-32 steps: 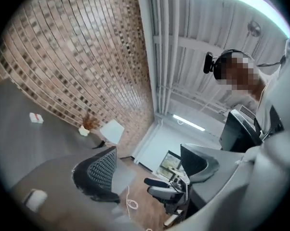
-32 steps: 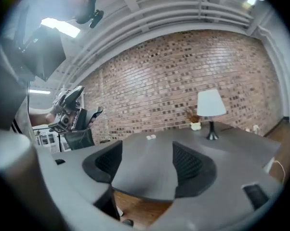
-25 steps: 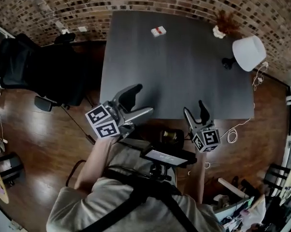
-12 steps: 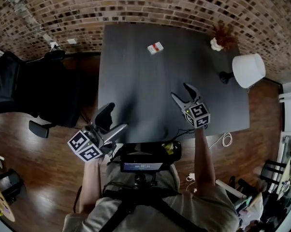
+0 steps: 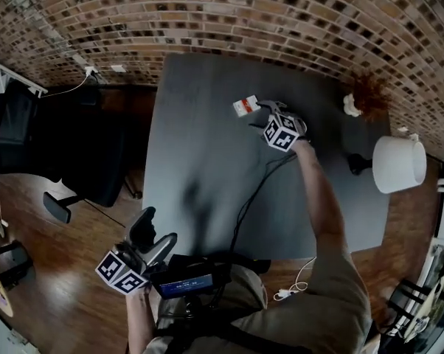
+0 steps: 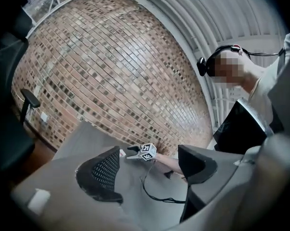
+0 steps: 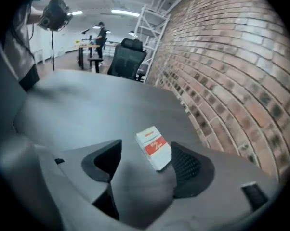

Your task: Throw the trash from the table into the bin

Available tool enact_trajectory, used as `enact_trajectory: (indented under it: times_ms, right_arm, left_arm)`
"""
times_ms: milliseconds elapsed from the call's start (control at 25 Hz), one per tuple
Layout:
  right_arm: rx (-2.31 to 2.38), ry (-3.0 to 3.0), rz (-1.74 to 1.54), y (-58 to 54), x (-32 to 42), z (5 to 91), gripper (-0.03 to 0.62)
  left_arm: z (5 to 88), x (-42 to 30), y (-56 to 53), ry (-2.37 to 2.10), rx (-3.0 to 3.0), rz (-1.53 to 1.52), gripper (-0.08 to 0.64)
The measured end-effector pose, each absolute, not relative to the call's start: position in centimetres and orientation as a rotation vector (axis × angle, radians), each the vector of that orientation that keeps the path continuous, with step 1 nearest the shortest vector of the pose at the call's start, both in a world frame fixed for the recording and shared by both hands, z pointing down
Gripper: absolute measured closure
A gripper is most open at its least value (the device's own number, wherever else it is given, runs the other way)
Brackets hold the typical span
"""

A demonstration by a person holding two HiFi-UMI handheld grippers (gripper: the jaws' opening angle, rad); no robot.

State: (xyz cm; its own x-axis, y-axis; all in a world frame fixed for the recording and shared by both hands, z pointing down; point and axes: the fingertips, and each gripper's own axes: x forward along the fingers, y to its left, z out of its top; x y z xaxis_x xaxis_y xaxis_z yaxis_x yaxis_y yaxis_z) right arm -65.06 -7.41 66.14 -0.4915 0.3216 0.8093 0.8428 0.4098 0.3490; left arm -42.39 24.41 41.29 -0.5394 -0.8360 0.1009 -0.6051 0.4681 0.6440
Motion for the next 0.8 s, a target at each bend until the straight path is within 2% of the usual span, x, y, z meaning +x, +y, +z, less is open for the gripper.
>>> enact_trajectory:
  times_ms: [80,120,160,320,440,680,800]
  right_arm:
    - [-1.060,-1.865,-1.139,-8.1,-67.3,68.3,0.234]
    - [-1.100,-1.788,-1.191,-8.2,-68.0,69.3,0.195]
    - [-1.141,-1.718,-1.223,-8.1,-68.6,70.3,0.195]
    - [-1.266,-1.594,-1.077,-7.2,-69.3,72.4,0.174]
    - [-1.301,-1.575,-0.976,-7.3,-67.8,72.7,0.307]
    - [-1.123,-1.689,-0.952,-4.9,-56.8,69.4,0.314]
    - [-0.903,-2.056,-0.640,-2.3,-50.0,65.8,0.314]
  left_arm:
    - [42.1,-42.7,23.6,-2.319,1.184,-0.754,0.175]
    - [42.6,-42.6,23.2,-2.319,1.171,-0.744,0.175]
    - [43.0,-42.4,22.9,-2.317,1.156,-0.736,0.175]
    - [43.5,-41.7,22.1,-2.291,1.146,-0.701,0.175]
    - [43.0,-41.5,20.9,-2.281,1.197,-0.675,0.175]
    - [41.5,-41.7,18.8,-2.210,1.403,-0.655,0.192]
    - [40.5,-41.5,17.4,-2.099,1.598,-0.662,0.193]
